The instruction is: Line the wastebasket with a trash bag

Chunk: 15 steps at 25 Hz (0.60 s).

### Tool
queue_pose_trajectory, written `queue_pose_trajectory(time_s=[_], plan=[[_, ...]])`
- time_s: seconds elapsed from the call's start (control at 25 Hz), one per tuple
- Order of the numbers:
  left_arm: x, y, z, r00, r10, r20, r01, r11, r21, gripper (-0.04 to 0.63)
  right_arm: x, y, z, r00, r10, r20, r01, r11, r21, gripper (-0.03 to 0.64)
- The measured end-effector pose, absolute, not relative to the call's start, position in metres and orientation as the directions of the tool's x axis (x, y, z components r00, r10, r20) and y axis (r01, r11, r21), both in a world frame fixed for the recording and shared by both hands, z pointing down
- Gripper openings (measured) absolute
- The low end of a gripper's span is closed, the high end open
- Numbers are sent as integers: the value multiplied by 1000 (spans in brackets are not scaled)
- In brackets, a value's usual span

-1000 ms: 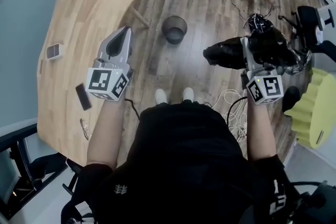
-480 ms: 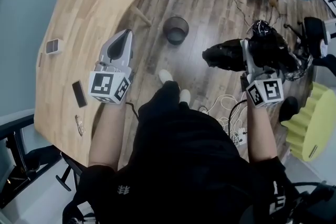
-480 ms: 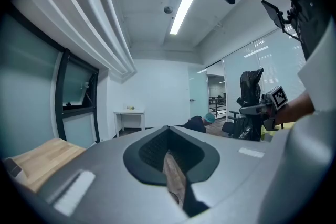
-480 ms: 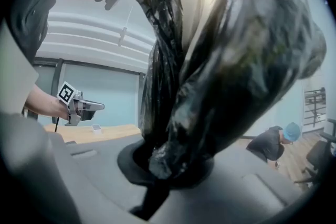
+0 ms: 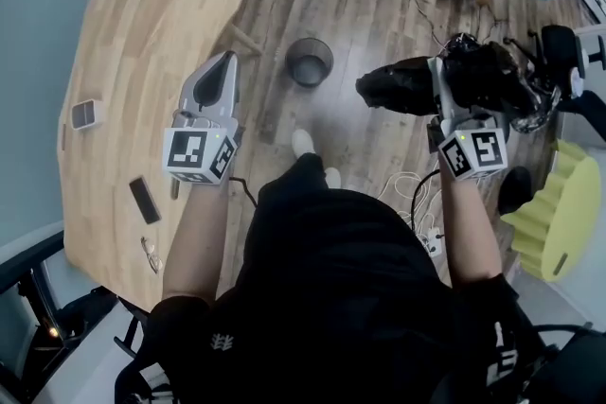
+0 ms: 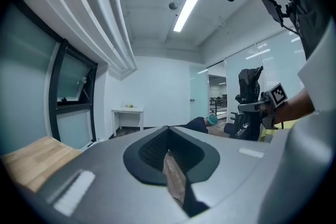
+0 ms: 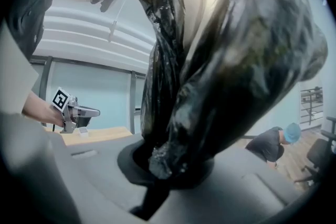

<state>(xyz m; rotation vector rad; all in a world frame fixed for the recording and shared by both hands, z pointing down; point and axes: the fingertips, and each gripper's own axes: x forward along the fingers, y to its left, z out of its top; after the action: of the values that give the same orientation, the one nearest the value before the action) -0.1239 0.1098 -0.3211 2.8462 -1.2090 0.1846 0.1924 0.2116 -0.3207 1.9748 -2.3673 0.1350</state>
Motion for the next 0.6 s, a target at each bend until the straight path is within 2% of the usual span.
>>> queue_pose_trajectory(time_s=[0.36, 0.6], plan=[[-104, 15, -322, 720, -686, 104, -686, -726, -42, 4, 181, 131, -321, -158, -980, 120, -987, 161, 12, 2], [-87, 9, -307, 711, -690, 136, -693, -720, -27, 3, 195, 112, -313, -158, -984, 87, -986, 153, -60, 2]])
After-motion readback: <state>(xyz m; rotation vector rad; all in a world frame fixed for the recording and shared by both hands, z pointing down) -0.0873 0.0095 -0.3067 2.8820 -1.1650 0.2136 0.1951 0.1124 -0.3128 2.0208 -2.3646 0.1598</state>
